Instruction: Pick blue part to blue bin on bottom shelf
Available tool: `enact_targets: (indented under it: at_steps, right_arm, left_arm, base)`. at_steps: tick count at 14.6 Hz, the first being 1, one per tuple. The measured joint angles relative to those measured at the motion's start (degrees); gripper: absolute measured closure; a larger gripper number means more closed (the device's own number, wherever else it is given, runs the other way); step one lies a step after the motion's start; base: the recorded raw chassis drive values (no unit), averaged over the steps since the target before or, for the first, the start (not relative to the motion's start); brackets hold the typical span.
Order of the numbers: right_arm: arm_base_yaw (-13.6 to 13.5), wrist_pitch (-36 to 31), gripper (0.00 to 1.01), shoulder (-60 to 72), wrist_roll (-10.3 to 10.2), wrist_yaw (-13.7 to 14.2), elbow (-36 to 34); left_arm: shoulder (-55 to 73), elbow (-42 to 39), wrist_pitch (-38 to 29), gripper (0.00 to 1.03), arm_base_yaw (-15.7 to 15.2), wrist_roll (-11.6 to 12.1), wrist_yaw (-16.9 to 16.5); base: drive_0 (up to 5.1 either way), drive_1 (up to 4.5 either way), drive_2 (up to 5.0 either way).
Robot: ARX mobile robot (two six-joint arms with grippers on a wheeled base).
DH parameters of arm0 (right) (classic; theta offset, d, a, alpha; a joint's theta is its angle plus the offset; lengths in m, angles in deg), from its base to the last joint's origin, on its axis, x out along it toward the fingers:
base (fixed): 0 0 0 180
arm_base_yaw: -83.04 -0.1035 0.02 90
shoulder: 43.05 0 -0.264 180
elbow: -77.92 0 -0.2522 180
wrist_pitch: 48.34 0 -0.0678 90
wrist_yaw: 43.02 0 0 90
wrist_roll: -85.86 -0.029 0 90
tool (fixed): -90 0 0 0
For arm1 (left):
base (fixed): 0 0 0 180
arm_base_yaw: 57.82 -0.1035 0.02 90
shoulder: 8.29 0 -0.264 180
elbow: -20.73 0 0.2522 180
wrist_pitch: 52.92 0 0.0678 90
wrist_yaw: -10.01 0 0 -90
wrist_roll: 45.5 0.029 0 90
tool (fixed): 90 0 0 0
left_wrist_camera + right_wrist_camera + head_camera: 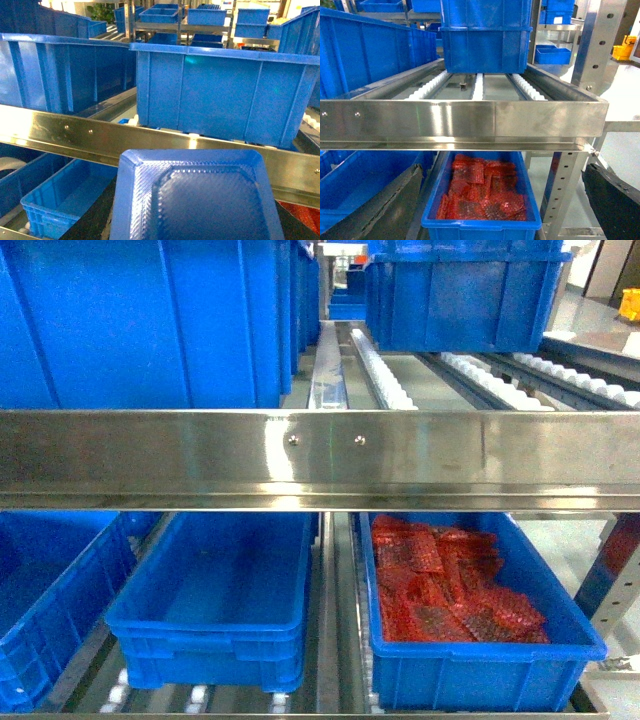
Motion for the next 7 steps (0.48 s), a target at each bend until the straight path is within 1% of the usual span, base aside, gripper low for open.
enact_targets:
  at_steps: [7]
  right_arm:
    - [0.0,0.1,0.03,0.0,0.0,0.2,0.0]
  left_arm:
    - [0.0,0.0,0.2,0.6,0.0,0.0,-0.1]
  base:
    - [0.0,0.0,0.0]
